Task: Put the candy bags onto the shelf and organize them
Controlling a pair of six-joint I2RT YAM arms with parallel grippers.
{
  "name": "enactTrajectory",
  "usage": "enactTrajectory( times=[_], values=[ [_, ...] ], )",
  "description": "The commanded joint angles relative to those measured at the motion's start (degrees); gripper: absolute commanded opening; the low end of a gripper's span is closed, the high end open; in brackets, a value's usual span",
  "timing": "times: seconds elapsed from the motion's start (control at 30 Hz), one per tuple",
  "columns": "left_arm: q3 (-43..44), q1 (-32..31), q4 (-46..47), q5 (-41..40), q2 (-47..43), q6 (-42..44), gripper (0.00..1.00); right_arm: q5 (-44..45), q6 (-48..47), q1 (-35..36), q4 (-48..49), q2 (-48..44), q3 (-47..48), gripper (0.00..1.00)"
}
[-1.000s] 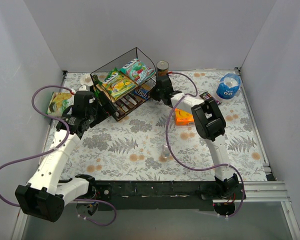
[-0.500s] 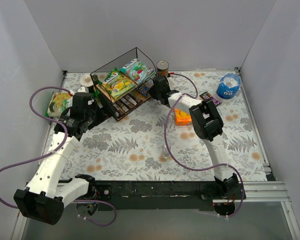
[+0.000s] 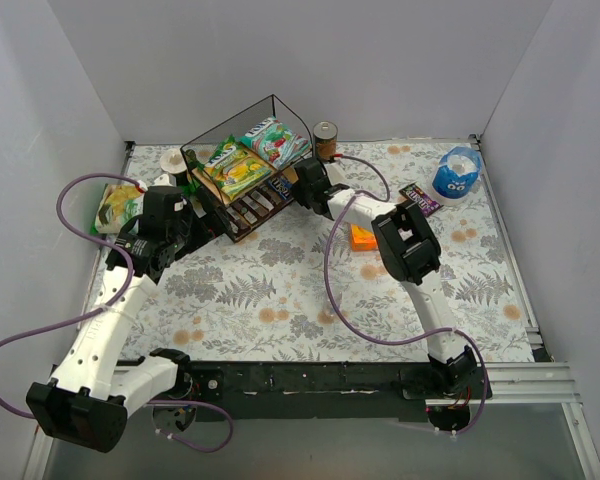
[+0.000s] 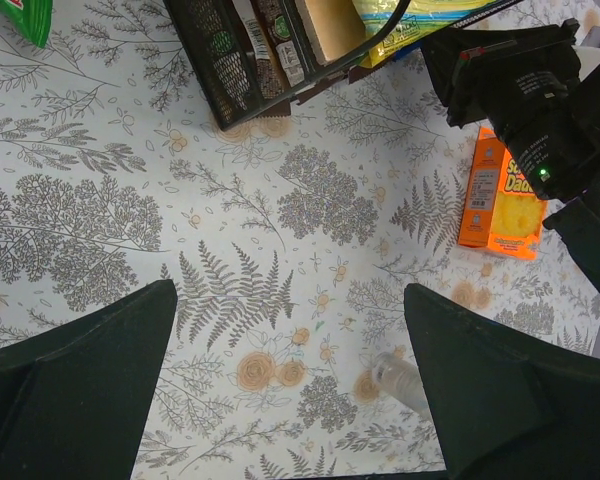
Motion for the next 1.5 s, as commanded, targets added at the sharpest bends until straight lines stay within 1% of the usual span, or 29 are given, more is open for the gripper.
enactTrajectory(
  times=[0.0, 0.2, 0.3, 0.4, 0.47, 0.5, 0.53, 0.57, 0.6, 0.67, 0.83, 0.93, 1.03, 1.07, 1.13, 1.17, 1.23, 1.3, 1.37, 1.47],
  values=[
    [1.7, -0.3, -0.2, -0.7, -1.5, 0.8, 0.98, 1.4, 0.7, 0.6, -2.5, -1.4, 0.1, 0.01],
    [1.7, -0.3, -0.1, -0.8, -1.7, 0.8, 0.98, 2.4, 0.4, 0.9, -1.9, -4.1, -3.9, 0.01],
    [1.7, -0.4, -0.1, -0.8, -1.9, 0.8, 0.98, 2.6, 0.8, 0.8, -3.1, -5.1, -4.3, 0.02],
    [1.7, -0.3, -0.1, -0.8, -1.9, 0.8, 0.98, 2.6, -1.0, 0.8, -3.5, -5.0, -2.9, 0.12],
    [1.8, -0.3, -0.2, -0.8, -1.9, 0.7, 0.98, 2.3, -2.5, 0.8, -3.2, -4.9, -2.7, 0.16],
    [1.8, -0.3, -0.2, -0.8, -1.9, 0.7, 0.98, 1.5, -3.0, 0.8, -2.2, -5.0, -2.7, 0.25],
    [1.8, -0.4, -0.2, -0.9, -2.0, 0.7, 0.98, 1.0, -3.4, 0.7, -1.8, -5.0, -2.8, 0.29],
    [1.7, -0.3, -0.2, -0.9, -2.0, 0.8, 0.98, 0.4, -3.6, 0.8, -1.1, -5.1, -2.9, 0.37],
    [1.7, -0.4, -0.2, -0.9, -2.1, 0.8, 0.98, -0.7, -4.0, 0.8, -0.1, -5.2, -3.1, 0.4],
    [1.7, -0.3, -0.3, -0.8, -2.2, 0.7, 0.98, -1.2, -4.3, 0.8, -0.1, -5.6, -3.4, 0.44],
    [1.7, -0.3, -0.4, -1.1, -2.3, 0.7, 0.98, -2.7, -5.8, 0.8, 5.2, -7.7, -5.5, 0.48],
    [1.7, -0.4, -0.4, -1.2, -2.4, 0.7, 0.98, -3.0, -6.7, 0.8, 5.3, -9.2, -6.0, 0.51],
    [1.7, -0.3, -0.1, -1.3, -2.4, 0.7, 0.98, -2.7, -8.3, 0.6, 5.1, -11.7, -7.6, 0.58],
    [1.7, -0.4, -0.1, -1.4, -2.5, 0.9, 0.98, -2.7, -8.7, 0.5, 4.8, -12.5, -8.9, 0.63],
    [1.5, -0.3, -0.1, -1.5, -2.5, 0.9, 0.98, -2.9, -9.8, -0.2, 3.8, -14.9, -10.1, 0.67],
    [1.3, -0.3, 0.0, -1.5, -2.6, 0.9, 0.98, -3.4, -10.2, -0.6, 3.3, -16.0, -10.8, 0.72],
    [1.0, -0.3, 0.3, -1.7, -2.6, 0.9, 0.98, -4.3, -11.9, -1.9, 1.8, -19.3, -13.6, 0.76],
    [0.6, -0.4, 0.7, -1.7, -2.7, 1.0, 0.98, -5.3, -13.3, -3.0, -1.2, -21.8, -15.6, 0.83],
    [0.0, -0.3, 1.6, -1.6, -2.7, 1.0, 0.98, -6.9, -16.7, -4.9, -2.4, -25.5, -18.4, 0.87],
    [-1.6, -0.3, 3.6, -0.8, -2.7, 1.0, 0.98, -11.0, -19.9, -8.8, -4.6, -30.2, -22.2, 0.88]
  ],
)
